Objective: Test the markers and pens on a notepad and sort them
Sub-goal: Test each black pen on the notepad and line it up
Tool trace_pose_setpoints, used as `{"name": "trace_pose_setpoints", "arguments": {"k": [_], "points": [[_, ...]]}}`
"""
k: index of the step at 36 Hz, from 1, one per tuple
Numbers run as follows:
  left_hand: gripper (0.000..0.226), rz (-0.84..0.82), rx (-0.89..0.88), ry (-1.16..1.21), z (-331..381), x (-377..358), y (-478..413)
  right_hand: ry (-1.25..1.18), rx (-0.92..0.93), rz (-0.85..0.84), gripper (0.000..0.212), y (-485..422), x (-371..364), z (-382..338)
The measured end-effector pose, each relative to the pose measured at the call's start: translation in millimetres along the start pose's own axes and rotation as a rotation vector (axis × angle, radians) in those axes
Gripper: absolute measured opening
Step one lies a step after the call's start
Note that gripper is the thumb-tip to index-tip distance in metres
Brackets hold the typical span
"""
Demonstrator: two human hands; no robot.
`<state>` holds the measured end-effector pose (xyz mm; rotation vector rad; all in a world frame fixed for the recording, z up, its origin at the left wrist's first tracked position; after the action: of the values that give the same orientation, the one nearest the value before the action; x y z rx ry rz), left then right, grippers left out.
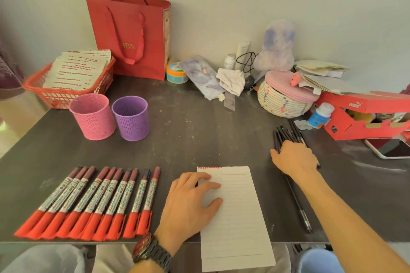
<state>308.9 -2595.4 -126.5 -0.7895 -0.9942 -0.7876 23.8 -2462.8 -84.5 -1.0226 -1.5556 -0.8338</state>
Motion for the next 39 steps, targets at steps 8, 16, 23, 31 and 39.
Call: {"name": "trace_pose_setpoints", "arguments": {"k": [8, 16, 23, 31, 39], "points": [[0.048, -0.010, 0.002, -0.008, 0.5, -0.6, 0.0, -0.364, -0.045, -0.022, 0.039, 9.7, 9.4, -4.3], [0.041, 0.038, 0.005, 0.049, 2.5, 1.3, 1.1, -1.534, -0.090, -0.269, 0.029, 115.0, 5.7, -20.8], [0.033, 0.119, -0.020, 0.272, 16.4, 25.9, 13.5, -1.701, -0.037, -0.293, 0.024, 196.2, -24.6, -32.7], [0.038, -0.153, -0.152, 0.293, 44.8, 23.0, 24.5, -1.737, 0.012, -0.336, 0.033, 215.0, -31.5, -37.7], [0.047, -0.151, -0.192, 0.133, 50.0, 24.3, 29.2, -1.647, 0.105, -0.251, 0.029, 217.4, -23.5, -49.5]]}}
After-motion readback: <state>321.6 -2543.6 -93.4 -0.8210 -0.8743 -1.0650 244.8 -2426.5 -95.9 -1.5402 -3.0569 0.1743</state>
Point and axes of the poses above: each hand's wrist, its own y-axis away from the middle knuckle, its own x-axis out of the back of the hand, z = x × y, the point moved 5 cm from there along -y, towards the middle knuckle, and after that the axes turned 12 degrees about -y, right-handed, at the moved point
